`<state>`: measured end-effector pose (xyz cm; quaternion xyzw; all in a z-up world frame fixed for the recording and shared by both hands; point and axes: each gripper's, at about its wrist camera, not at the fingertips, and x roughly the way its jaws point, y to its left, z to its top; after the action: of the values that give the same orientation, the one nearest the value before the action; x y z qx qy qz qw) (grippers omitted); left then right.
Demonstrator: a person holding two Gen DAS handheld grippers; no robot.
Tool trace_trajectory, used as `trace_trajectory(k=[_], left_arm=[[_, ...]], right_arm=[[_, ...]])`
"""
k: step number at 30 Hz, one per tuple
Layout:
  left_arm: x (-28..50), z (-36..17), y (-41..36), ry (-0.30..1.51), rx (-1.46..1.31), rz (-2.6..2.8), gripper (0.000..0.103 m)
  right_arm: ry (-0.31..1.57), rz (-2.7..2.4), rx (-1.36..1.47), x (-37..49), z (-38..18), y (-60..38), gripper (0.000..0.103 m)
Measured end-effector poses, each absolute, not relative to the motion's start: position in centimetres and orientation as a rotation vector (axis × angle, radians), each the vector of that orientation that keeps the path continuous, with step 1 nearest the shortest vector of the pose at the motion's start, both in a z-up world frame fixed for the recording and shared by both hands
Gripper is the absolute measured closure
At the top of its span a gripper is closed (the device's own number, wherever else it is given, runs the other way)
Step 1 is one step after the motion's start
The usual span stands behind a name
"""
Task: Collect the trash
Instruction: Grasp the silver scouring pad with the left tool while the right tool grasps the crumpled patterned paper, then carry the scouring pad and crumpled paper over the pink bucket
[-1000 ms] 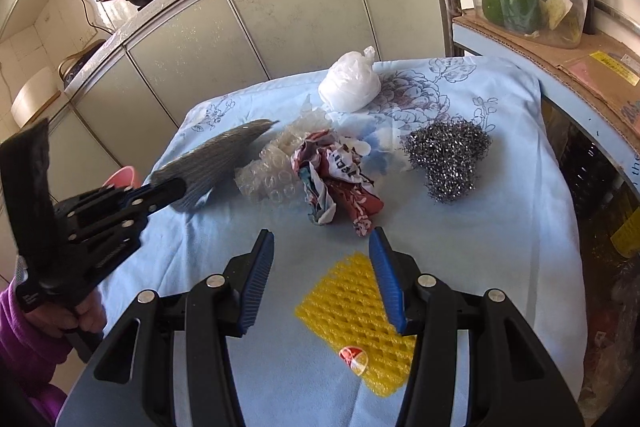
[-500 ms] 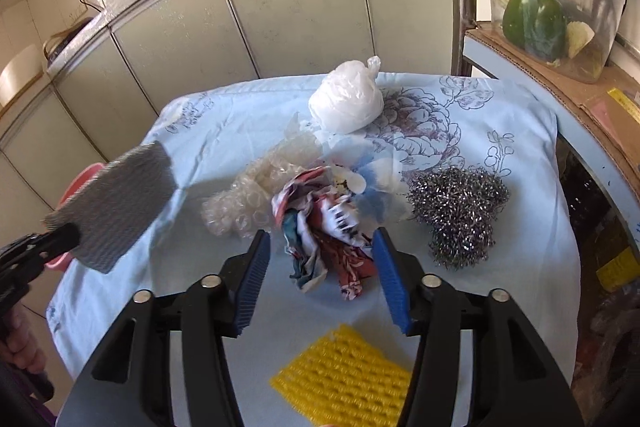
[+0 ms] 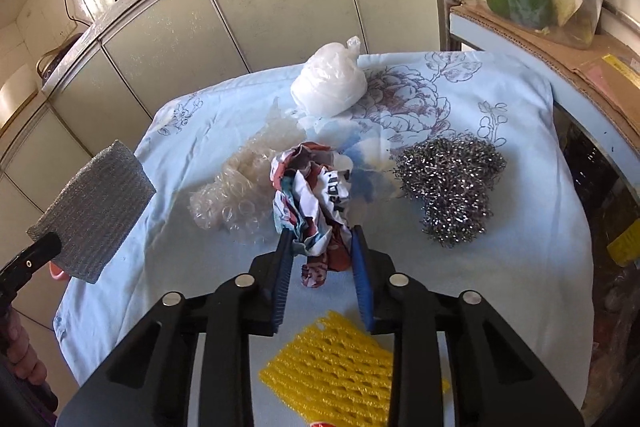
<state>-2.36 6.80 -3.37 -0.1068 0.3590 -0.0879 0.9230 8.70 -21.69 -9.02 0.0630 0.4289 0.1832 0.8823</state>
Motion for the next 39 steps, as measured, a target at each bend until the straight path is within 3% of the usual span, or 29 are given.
trace_trajectory(k=[17,39], left_arm=[[-5.0,-1.2,7.8,0.674,-0.248,-0.161,0.097],[-8.7,-0.4,14.2,0.613,-0.301,0.031,0.097]], right_arm=[[0.830,0.533,0.111,3.7,-5.0,-18.5,0.075],[0.858,0.831,-0.104,1.8,-4.7,-4.5,0.075]])
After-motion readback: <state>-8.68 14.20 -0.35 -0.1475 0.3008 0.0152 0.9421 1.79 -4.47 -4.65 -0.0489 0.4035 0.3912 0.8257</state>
